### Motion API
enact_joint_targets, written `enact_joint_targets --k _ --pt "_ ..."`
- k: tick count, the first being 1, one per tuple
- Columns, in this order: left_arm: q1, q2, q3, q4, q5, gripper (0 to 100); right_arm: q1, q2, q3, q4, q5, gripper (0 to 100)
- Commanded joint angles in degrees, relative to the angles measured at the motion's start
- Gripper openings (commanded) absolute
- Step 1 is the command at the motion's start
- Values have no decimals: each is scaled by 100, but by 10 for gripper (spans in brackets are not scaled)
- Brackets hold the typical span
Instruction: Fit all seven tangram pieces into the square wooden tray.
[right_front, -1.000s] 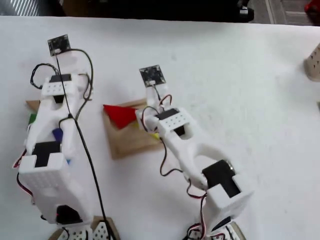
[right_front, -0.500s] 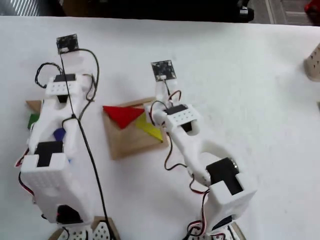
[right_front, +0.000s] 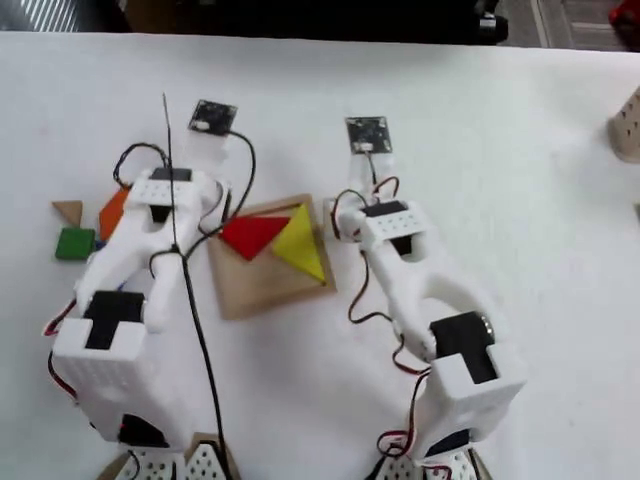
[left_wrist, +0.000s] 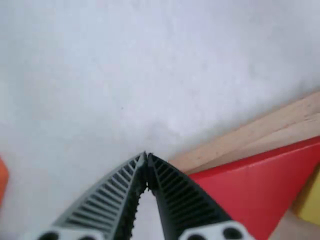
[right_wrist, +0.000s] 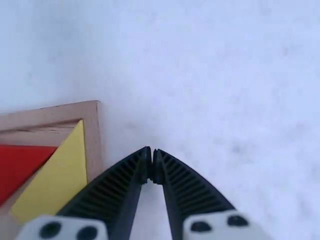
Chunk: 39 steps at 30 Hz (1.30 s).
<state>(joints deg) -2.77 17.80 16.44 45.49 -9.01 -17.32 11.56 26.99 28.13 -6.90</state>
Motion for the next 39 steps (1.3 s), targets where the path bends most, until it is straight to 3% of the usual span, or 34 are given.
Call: enact_joint_targets --k 1,15,23,28,39 --pt "84 -435 0 35 -79 23 75 -400 -229 31 -97 18" --pt "-145 -787 44 325 -70 23 31 -365 -246 22 -53 18" --pt "-119 -1516 1002 -334 -123 23 31 -365 -255 31 -53 18" --pt "286 -1622 1336 -334 -1064 23 31 -365 -237 31 -53 18" --pt "338 -1604 1354 -466 -1090 24 31 -356 -237 31 -53 18"
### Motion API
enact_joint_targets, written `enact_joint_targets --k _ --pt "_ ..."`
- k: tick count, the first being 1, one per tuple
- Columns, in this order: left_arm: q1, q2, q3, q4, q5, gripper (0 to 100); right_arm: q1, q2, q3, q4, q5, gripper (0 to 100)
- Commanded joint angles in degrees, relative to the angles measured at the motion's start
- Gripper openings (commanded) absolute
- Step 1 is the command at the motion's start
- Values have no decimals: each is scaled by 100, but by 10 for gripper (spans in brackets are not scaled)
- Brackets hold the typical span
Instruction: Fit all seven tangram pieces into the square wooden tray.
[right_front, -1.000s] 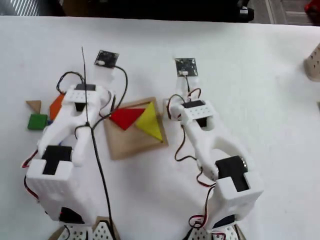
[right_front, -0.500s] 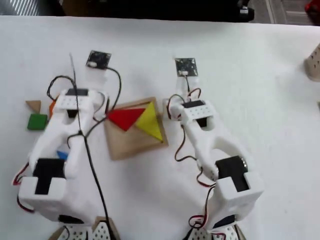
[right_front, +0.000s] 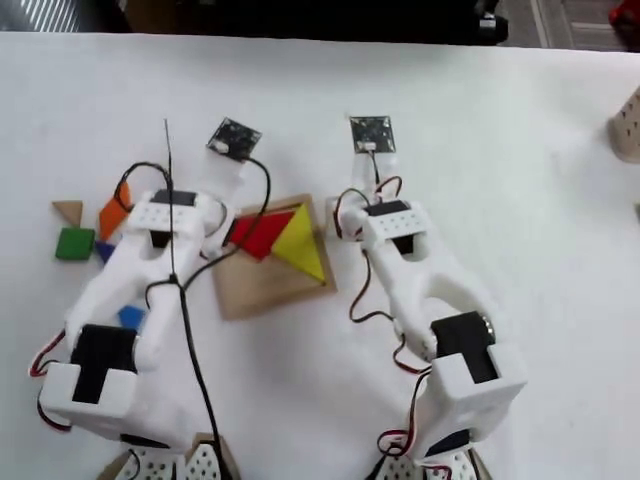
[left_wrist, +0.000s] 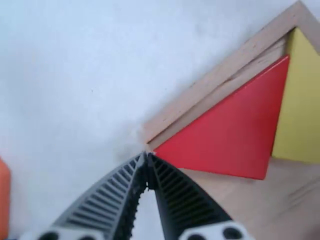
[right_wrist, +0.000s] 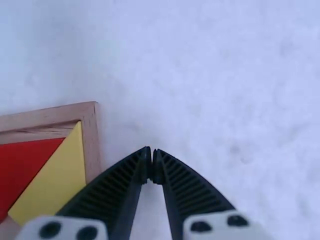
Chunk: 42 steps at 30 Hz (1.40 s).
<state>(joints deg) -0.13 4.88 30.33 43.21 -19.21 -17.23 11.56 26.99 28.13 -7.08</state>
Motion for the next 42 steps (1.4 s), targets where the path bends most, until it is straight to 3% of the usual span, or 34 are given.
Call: enact_joint_targets --k 1,9,15,19,20,23,25,35,42 --pt "101 -312 -9 -369 -70 24 22 -356 -237 31 -35 18" --pt "321 -31 70 -888 -70 24 31 -356 -237 31 -35 18" --pt "-92 -558 114 -642 -62 24 40 -356 -237 31 -35 18" --pt "-295 -1218 615 -615 536 24 40 -356 -237 31 -35 18" --pt "-110 -1270 818 -721 466 24 40 -356 -237 31 -35 18" --pt "549 -1270 1134 -668 -853 24 40 -356 -246 31 -35 18" --pt "646 -1244 1116 -519 -949 24 57 -356 -237 31 -35 18" --pt "532 -620 378 70 -809 24 66 -356 -229 31 -35 18" --pt "497 629 -1029 862 -791 24 66 -356 -229 31 -35 18"
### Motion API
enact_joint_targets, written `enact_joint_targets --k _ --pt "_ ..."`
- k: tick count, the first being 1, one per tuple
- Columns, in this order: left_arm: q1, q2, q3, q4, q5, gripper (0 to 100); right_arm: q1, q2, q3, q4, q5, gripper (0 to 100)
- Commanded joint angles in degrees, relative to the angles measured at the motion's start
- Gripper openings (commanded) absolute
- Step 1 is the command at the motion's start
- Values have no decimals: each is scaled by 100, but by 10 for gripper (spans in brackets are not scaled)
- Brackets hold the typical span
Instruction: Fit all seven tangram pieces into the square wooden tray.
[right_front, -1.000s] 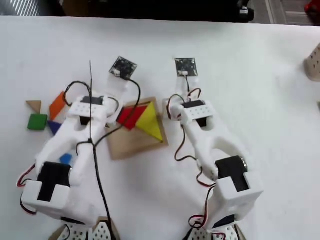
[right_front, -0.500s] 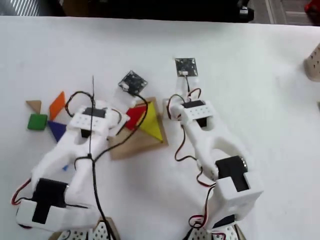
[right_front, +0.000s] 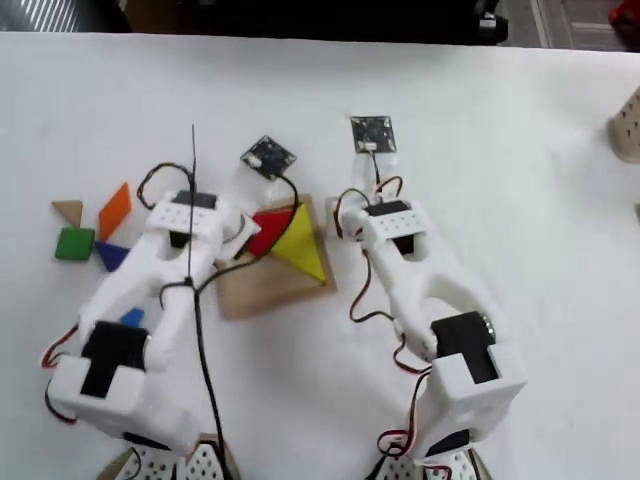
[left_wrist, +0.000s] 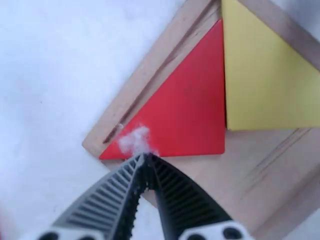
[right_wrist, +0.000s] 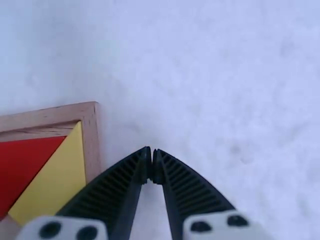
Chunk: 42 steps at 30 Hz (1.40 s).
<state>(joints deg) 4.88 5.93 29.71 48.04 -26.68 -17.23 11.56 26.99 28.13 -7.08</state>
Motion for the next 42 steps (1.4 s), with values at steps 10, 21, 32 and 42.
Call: enact_joint_targets --k 10,21,32,42 --pt "-4 1042 -1635 668 -26 23 75 -356 -220 40 -35 18" --pt "-831 -338 -510 -360 571 23 48 -347 -211 40 -35 17" --pt "-2624 -13 -1178 -897 3349 27 22 -347 -105 31 -35 19" --pt "-3143 1464 -2884 615 4651 169 31 -347 -97 31 -35 20"
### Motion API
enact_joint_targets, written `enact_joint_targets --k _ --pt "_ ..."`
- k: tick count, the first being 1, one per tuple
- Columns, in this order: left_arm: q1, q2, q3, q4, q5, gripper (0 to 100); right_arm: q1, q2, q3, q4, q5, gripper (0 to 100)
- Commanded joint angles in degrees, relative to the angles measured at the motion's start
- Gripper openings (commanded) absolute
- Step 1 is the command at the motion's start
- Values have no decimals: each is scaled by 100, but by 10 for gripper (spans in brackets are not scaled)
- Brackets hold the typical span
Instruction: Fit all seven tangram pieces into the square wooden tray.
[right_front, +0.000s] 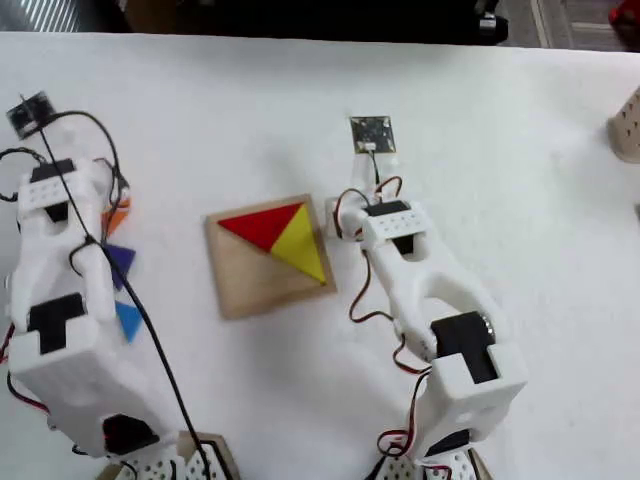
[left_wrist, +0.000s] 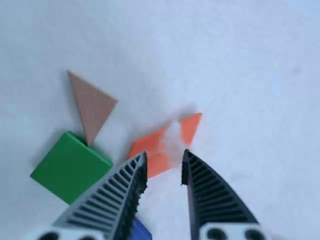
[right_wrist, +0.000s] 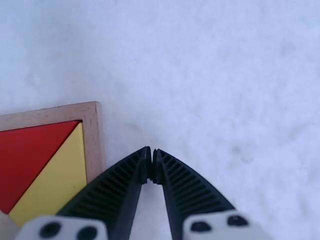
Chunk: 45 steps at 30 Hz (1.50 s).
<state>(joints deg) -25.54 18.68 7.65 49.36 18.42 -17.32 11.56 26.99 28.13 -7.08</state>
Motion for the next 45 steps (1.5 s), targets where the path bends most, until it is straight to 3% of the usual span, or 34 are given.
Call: enact_joint_targets --k 1,6,11,18,22,27,32,36,45 --pt "-66 233 -765 730 -105 174 40 -347 -97 31 -35 20" --pt "92 119 -404 1591 -1037 177 31 -347 -97 31 -26 20" --pt "-242 -409 563 1266 -1046 177 -4 -347 -97 13 -26 21" --pt "-242 -1982 2277 273 -1046 180 -66 -347 -97 31 -26 21" --pt "-251 -2281 2760 185 -1037 181 -66 -347 -88 31 -26 21" --pt "-690 -1965 2585 202 -923 188 -84 -347 -44 31 -26 21" --pt "-690 -1262 2013 396 -211 276 -92 -347 -35 31 -26 21" --pt "-532 -971 1679 826 -229 293 -92 -347 -26 31 -26 20" --pt "-374 -927 1688 826 -220 293 -84 -347 -26 40 -26 21"
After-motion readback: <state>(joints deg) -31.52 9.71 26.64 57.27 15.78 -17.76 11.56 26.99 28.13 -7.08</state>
